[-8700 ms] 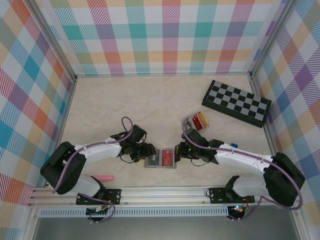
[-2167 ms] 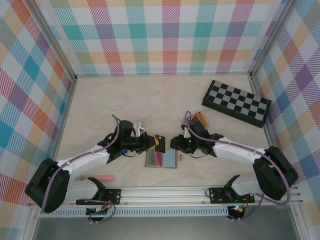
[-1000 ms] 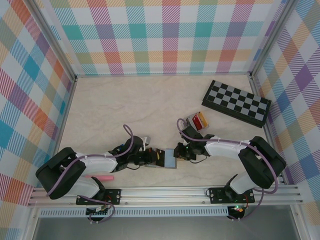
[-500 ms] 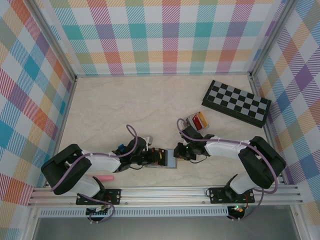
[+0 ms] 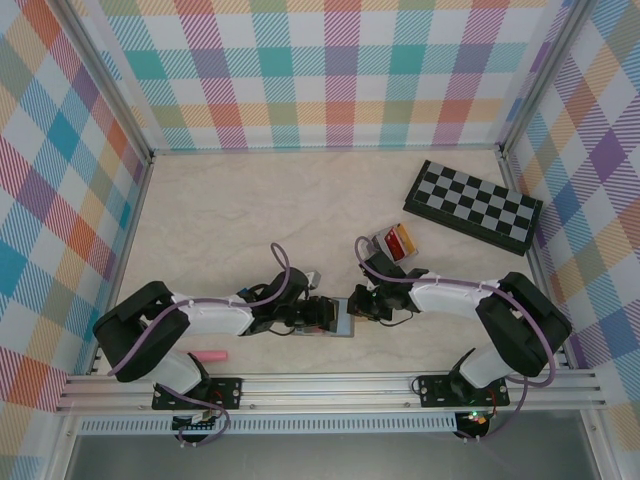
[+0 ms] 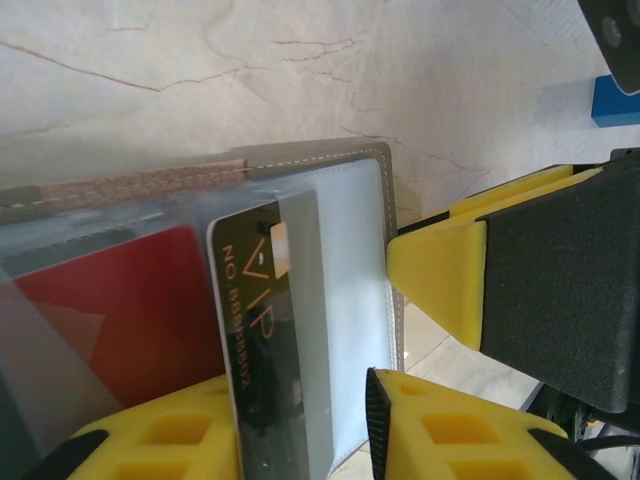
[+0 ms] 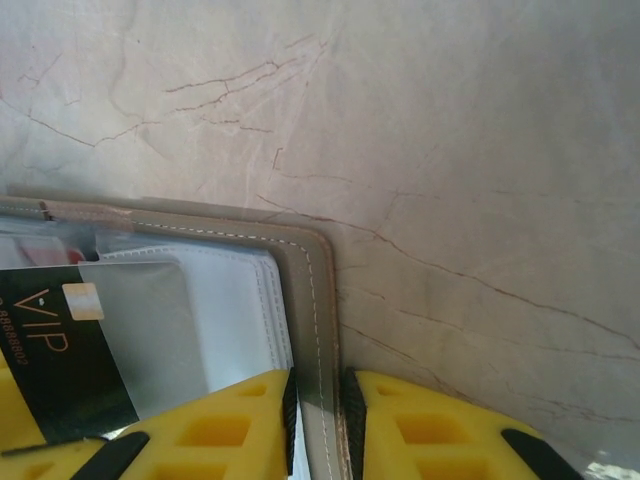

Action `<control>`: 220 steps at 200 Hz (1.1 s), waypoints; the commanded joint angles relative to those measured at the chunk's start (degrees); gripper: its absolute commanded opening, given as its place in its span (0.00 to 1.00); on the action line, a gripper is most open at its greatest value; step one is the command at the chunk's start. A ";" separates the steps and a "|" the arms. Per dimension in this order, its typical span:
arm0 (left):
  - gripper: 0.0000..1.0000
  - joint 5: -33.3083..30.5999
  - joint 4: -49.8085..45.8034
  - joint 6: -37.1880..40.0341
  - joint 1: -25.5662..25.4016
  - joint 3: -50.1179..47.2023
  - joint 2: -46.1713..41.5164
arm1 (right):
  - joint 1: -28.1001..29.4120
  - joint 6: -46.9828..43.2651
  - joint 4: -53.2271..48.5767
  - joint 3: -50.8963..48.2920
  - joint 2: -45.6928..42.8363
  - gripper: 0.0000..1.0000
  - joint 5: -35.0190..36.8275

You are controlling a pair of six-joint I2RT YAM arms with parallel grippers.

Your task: Put the credit cards into the card holder

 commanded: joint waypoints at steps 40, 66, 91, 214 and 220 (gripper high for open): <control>0.36 -7.53 -16.36 1.33 -3.25 5.74 0.69 | 0.33 3.27 -0.51 -0.57 0.31 0.19 0.44; 0.36 -9.78 -20.92 2.19 -3.25 6.94 -0.40 | 0.33 3.27 -0.57 -0.72 -0.15 0.19 0.68; 0.37 -8.50 -20.67 3.02 -3.44 7.83 0.51 | 0.32 2.99 -0.02 -0.67 0.17 0.19 -0.09; 0.49 -7.78 -26.80 4.21 -8.70 17.53 8.03 | 0.22 7.13 0.15 -1.75 -0.77 0.13 1.32; 0.49 -8.22 -26.99 3.70 -8.70 17.35 7.69 | 0.23 7.13 -0.07 -1.69 -0.77 0.13 1.46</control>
